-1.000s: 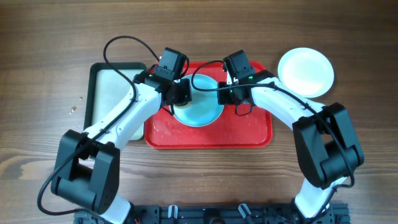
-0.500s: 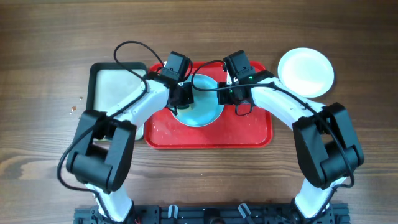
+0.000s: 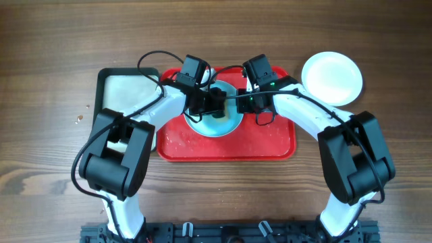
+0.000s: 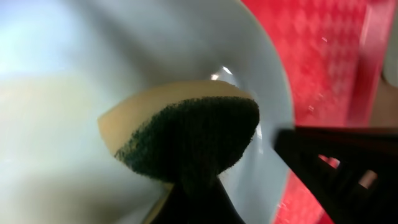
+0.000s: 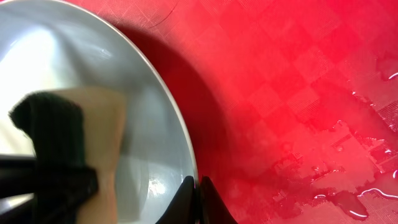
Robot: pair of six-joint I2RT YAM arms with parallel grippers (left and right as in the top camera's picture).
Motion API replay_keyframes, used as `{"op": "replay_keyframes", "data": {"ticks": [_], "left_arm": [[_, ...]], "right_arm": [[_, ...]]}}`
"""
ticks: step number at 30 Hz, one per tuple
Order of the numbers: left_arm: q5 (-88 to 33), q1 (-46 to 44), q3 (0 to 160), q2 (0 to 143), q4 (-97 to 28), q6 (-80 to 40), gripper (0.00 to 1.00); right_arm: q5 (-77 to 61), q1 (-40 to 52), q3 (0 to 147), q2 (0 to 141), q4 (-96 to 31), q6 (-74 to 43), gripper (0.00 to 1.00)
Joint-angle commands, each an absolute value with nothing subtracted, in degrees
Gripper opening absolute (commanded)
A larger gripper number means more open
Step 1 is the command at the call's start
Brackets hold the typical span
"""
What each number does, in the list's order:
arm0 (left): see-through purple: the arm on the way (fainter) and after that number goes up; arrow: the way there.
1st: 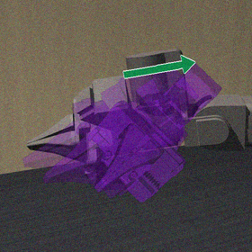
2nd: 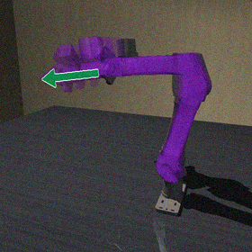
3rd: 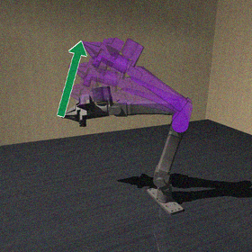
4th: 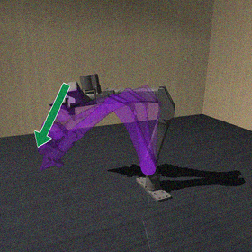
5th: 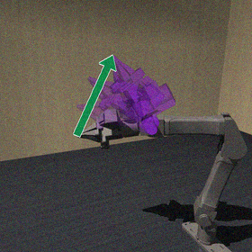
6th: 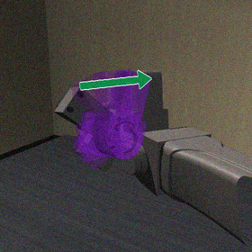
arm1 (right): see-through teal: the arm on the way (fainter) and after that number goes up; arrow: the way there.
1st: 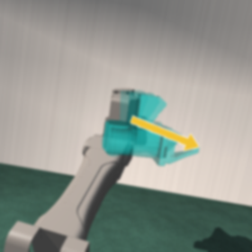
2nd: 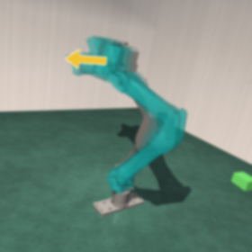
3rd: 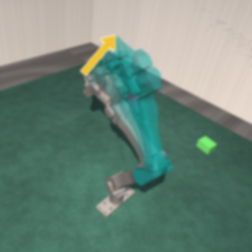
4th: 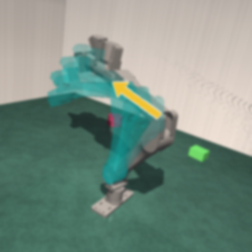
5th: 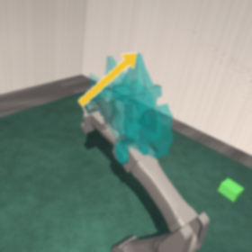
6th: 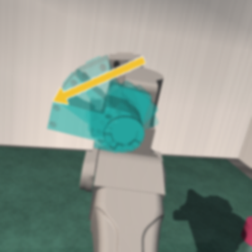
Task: Clean dirty plates on tray and stack at the side
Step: 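Return the sponge to the soapy black tray with the left gripper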
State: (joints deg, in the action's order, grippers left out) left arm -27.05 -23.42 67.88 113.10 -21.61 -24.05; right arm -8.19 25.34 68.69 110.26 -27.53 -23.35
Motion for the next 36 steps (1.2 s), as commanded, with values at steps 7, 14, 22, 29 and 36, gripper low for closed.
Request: {"op": "replay_keyframes", "data": {"ticks": [7, 14, 22, 29, 36], "left_arm": [[-27.2, -20.9, 67.5, 102.8, -26.3, -22.7, 0.04], [-1.6, -12.7, 67.5, 92.6, -42.4, -22.7, 0.04], [8.0, 0.1, 66.4, 94.4, -49.1, -18.6, 0.04], [8.1, 2.3, 60.9, 96.8, -42.3, -12.4, 0.04], [8.0, 2.5, 60.1, 96.8, -41.3, -14.8, 0.04]], "right_arm": [[-10.4, 25.9, 68.5, 110.4, -27.0, -24.1, 0.04], [-10.4, 25.9, 68.5, 110.4, -27.0, -24.1, 0.04], [-10.4, 25.9, 68.5, 110.4, -26.9, -24.1, 0.04], [-10.4, 25.9, 68.5, 110.4, -26.8, -24.1, 0.04], [-10.3, 25.9, 68.5, 110.4, -26.6, -24.0, 0.04]]}}
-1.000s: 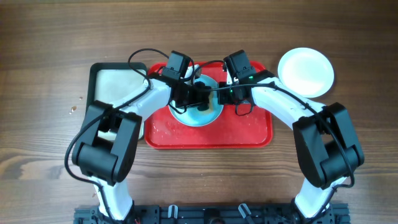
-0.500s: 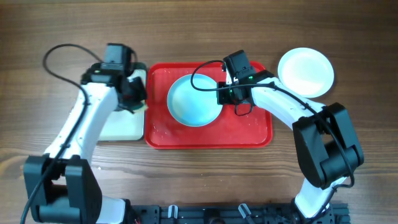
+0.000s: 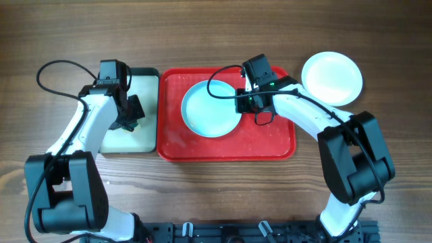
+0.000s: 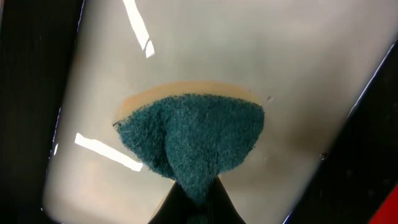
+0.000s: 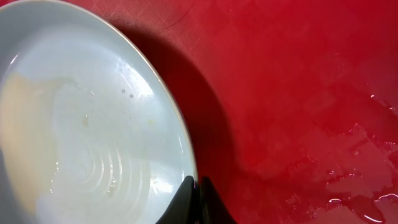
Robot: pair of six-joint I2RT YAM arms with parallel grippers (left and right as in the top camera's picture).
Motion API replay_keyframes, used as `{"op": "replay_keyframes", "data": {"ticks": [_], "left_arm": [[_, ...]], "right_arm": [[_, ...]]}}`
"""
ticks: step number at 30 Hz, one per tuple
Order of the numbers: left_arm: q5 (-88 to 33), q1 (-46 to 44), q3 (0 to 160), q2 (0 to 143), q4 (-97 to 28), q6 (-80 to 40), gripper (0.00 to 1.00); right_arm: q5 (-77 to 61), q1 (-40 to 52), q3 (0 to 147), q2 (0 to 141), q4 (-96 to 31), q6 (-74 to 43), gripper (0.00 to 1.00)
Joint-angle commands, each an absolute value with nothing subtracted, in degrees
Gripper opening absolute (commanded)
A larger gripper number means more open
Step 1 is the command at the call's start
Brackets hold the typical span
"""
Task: Clean dirty plates on tray and stack at the side
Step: 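Return the sponge to the soapy black tray with the left gripper, then release the sponge and retract the left gripper leftward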
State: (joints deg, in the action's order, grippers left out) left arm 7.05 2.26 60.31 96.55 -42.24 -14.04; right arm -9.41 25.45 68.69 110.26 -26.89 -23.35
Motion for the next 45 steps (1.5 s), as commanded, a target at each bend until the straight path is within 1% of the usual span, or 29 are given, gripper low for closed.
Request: {"op": "replay_keyframes", "data": {"ticks": [1, 18, 25, 28, 29, 31, 34, 35, 36, 37, 42, 45], "left_arm": [[8.0, 2.5, 60.0, 96.8, -41.0, -15.1, 0.04], [8.0, 2.5, 58.6, 96.8, -40.8, -15.2, 0.04], [8.0, 2.5, 56.9, 96.8, -37.9, -15.2, 0.04], [8.0, 2.5, 56.9, 96.8, -37.9, -15.2, 0.16], [8.0, 2.5, 56.9, 96.8, -37.9, -15.2, 0.18], [8.0, 2.5, 56.9, 96.8, -37.9, -15.2, 0.31], [7.9, 2.5, 56.9, 96.8, -37.9, -15.2, 0.47], [7.5, 2.5, 56.9, 96.8, -37.9, -15.2, 0.59], [7.1, 2.5, 56.9, 96.8, -37.9, -15.2, 0.66], [7.1, 2.5, 56.9, 96.8, -37.9, -15.2, 0.69], [7.1, 2.5, 59.2, 94.5, -38.5, -15.2, 0.71], [7.2, 2.5, 61.3, 90.8, -38.8, -15.2, 0.75]], "right_arm": [[-10.3, 25.9, 68.5, 110.4, -26.6, -24.0, 0.04], [-8.6, 25.9, 68.5, 110.4, -26.6, -24.0, 0.04], [-8.6, 25.9, 68.5, 110.4, -26.2, -24.0, 0.04], [-8.6, 25.9, 68.5, 110.4, -26.2, -24.0, 0.04], [-8.6, 25.9, 68.5, 110.4, -26.2, -24.0, 0.04], [-8.6, 25.9, 68.5, 110.4, -26.2, -24.0, 0.04], [-8.6, 25.9, 68.5, 110.4, -26.2, -24.0, 0.04], [-8.6, 25.9, 68.5, 110.4, -26.2, -24.0, 0.04], [-8.6, 25.9, 68.5, 110.4, -26.2, -24.0, 0.04], [-8.6, 25.9, 68.5, 110.4, -26.2, -24.0, 0.04], [-8.6, 25.9, 68.5, 110.4, -26.2, -24.0, 0.04], [-8.6, 25.9, 68.5, 110.4, -26.2, -24.0, 0.04]]}}
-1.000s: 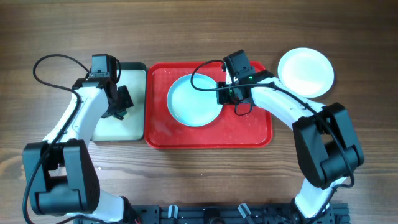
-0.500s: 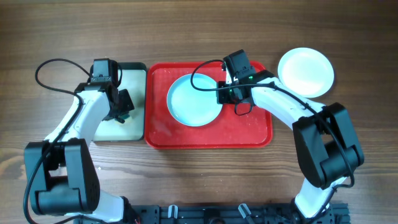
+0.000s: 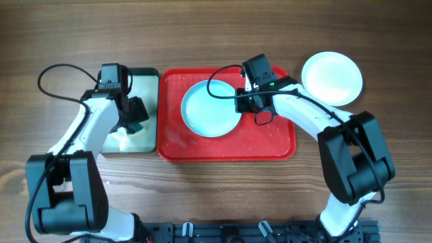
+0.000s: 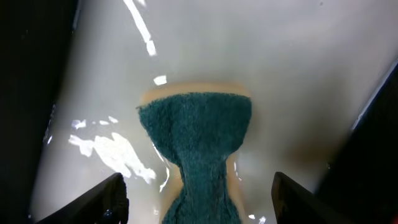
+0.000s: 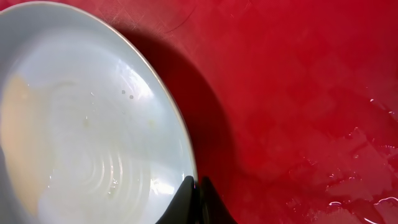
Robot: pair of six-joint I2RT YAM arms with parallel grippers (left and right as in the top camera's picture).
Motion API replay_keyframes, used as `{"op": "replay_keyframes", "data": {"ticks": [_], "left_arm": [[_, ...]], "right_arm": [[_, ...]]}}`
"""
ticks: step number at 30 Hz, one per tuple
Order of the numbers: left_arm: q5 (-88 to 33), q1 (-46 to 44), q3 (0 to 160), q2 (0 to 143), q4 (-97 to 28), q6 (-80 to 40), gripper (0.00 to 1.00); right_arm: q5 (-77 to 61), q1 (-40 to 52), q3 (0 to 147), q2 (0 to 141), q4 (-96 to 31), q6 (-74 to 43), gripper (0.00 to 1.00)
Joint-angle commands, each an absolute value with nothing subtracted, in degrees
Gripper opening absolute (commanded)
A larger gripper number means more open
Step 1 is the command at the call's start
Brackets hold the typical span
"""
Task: Clean dirty plates on tray and stack at the side
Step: 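Release the sponge and retract the left gripper leftward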
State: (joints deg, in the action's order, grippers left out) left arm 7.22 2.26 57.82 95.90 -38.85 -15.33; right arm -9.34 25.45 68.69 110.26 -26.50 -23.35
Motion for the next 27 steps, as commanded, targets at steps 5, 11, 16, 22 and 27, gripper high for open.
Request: {"op": "replay_keyframes", "data": {"ticks": [5, 11, 16, 22, 27], "left_arm": [[7.2, 4.1, 63.0, 82.9, -37.2, -15.2, 1.0], [7.2, 5.7, 63.0, 79.4, -36.9, -15.2, 1.0], [7.2, 5.6, 63.0, 79.5, -36.9, -15.2, 1.0], [7.2, 5.6, 63.0, 79.5, -36.9, -15.2, 1.0], [7.2, 5.6, 63.0, 79.5, -36.9, -15.2, 1.0]], "right_arm": [[-8.6, 25.9, 68.5, 110.4, -26.2, -24.0, 0.05], [-8.6, 25.9, 68.5, 110.4, -26.4, -24.0, 0.24], [-8.6, 25.9, 68.5, 110.4, -26.4, -24.0, 0.3], [-8.6, 25.9, 68.5, 110.4, -26.7, -24.0, 0.39], [-8.6, 25.9, 68.4, 110.4, -26.8, -24.0, 0.4]]}}
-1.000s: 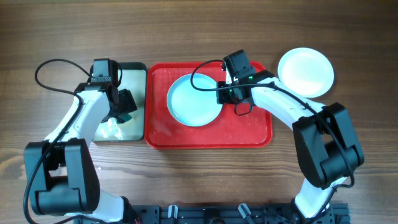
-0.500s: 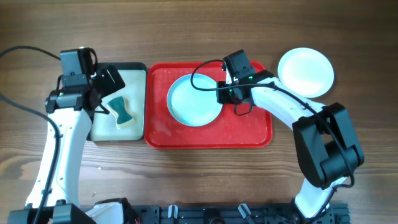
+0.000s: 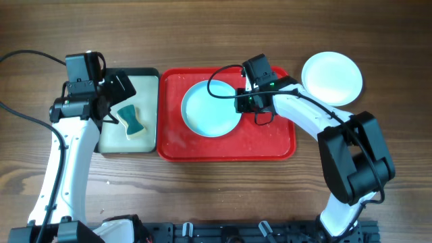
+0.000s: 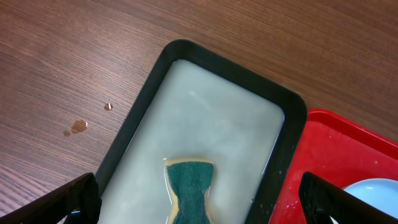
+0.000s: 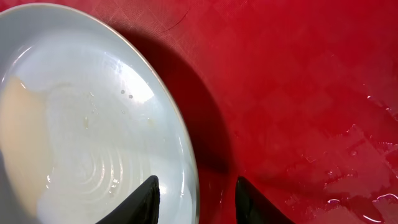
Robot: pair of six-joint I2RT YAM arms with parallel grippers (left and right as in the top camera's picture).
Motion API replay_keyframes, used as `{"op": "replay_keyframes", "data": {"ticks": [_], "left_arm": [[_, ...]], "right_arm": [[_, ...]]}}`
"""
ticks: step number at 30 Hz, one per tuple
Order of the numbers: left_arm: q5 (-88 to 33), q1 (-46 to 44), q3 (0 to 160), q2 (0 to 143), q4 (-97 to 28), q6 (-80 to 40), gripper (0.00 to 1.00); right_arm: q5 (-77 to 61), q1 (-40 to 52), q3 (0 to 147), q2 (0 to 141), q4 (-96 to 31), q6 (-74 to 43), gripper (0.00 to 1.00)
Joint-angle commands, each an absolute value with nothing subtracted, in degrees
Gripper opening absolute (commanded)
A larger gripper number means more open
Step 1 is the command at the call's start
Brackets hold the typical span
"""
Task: Clean dirty plates on tray and stack at the side
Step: 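Release the sponge and retract the left gripper leftward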
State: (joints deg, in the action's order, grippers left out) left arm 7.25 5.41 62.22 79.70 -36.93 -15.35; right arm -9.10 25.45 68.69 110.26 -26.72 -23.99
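Note:
A light blue plate (image 3: 210,108) lies on the red tray (image 3: 270,145), wet inside, as the right wrist view shows (image 5: 93,124). My right gripper (image 5: 198,199) is open, one finger over the plate's right rim and the other over the tray; overhead it shows as the right gripper (image 3: 241,102). A green-topped sponge (image 4: 191,190) lies in the black tray (image 4: 292,112) of cloudy water. My left gripper (image 4: 199,205) hangs open well above the sponge, holding nothing; overhead it shows as the left gripper (image 3: 111,101).
A white plate (image 3: 331,77) sits on the wooden table right of the red tray. Water puddles lie on the red tray's floor (image 5: 367,193). A few drops (image 4: 78,126) mark the table left of the black tray (image 3: 152,74).
My left gripper, open then too, has risen away from the sponge, which stays in the black tray. My right gripper has opened off the blue plate's rim.
First my left gripper held the sponge on the blue plate while the right was shut on its rim. Then the sponge was held over the black tray's water. Then it lay there released. Now the left gripper is high and the right has let go.

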Motion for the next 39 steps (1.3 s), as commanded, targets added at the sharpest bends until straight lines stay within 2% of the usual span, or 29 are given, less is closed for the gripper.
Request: {"op": "replay_keyframes", "data": {"ticks": [1, 10, 12, 29, 39], "left_arm": [[7.2, 5.7, 63.0, 79.5, -36.9, -15.2, 1.0], [7.2, 5.6, 63.0, 79.5, -36.9, -15.2, 1.0], [7.2, 5.7, 63.0, 79.5, -36.9, -15.2, 1.0], [7.2, 5.7, 63.0, 79.5, -36.9, -15.2, 1.0], [7.2, 5.6, 63.0, 79.5, -36.8, -15.2, 1.0]], "right_arm": [[-8.6, 25.9, 68.0, 110.4, -26.5, -24.0, 0.4], [-7.3, 25.9, 67.0, 110.4, -25.5, -24.0, 0.38], [-7.3, 25.9, 67.0, 110.4, -25.3, -24.0, 0.35], [-7.3, 25.9, 67.0, 110.5, -24.6, -24.0, 0.34], [-7.3, 25.9, 67.0, 110.5, -24.7, -24.0, 0.29]]}}
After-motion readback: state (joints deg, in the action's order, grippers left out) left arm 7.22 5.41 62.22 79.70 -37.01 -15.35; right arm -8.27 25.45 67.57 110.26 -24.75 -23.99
